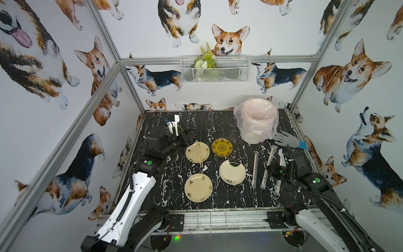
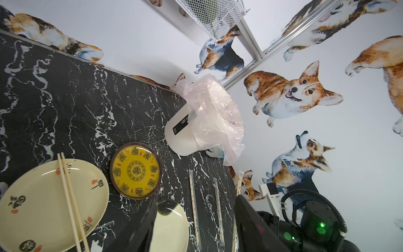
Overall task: Remove the packaging of disposable chopsticks
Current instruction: Pick up the disposable chopsticks from the center of the board.
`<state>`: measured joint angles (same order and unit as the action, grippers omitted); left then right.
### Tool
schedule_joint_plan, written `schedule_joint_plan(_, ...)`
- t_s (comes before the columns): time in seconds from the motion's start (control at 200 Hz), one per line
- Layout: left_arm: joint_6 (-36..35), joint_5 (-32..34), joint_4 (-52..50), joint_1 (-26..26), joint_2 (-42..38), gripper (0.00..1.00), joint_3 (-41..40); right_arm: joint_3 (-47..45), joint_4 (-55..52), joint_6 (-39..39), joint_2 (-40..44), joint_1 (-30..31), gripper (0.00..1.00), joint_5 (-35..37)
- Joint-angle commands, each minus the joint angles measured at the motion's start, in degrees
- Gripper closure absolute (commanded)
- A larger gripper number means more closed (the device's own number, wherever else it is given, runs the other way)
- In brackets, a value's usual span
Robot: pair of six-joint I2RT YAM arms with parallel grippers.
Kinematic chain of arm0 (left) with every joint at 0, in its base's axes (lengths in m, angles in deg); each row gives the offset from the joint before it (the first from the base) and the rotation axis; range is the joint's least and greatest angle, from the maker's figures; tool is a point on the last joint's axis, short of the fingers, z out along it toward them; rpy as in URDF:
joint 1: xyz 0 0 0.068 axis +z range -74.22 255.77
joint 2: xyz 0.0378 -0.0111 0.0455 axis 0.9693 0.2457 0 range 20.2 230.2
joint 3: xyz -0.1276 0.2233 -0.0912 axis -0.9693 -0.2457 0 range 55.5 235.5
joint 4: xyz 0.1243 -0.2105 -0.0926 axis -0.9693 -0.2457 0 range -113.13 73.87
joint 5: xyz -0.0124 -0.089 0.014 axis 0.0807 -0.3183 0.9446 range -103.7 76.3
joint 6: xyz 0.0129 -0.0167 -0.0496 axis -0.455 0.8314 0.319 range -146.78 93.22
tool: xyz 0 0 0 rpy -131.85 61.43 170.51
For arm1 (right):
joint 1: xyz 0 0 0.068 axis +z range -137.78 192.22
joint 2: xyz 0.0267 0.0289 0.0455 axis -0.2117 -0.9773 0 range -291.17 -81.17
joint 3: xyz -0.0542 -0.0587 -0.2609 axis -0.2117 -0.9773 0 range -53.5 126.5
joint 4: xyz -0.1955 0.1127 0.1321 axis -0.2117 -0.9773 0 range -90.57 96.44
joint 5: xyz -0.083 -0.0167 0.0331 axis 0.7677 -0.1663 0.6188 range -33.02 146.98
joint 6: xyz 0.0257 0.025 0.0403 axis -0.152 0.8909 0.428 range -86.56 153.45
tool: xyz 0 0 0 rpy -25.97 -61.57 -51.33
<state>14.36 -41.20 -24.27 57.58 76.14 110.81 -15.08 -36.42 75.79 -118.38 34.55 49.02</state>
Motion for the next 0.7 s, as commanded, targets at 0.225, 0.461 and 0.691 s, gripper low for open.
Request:
schedule_joint_plan(0.225, -5.1, -2.7, 4.2, -14.6, 9.8, 0.37, 8.7, 6.9, 16.9, -3.3, -5.5, 15.0, 1.00, -1.3)
schedule_joint_plan(0.461, -2.1, -8.3, 10.4, -17.8, 13.3, 0.37, 9.4, 12.2, 29.6, -7.6, -15.2, 20.8, 1.00, -7.0)
schedule_joint_plan(0.691, -2.0, -10.6, 11.4, -18.3, 12.9, 0.37, 7.8, 14.8, 39.4, -7.7, -20.9, 22.2, 1.00, -13.4)
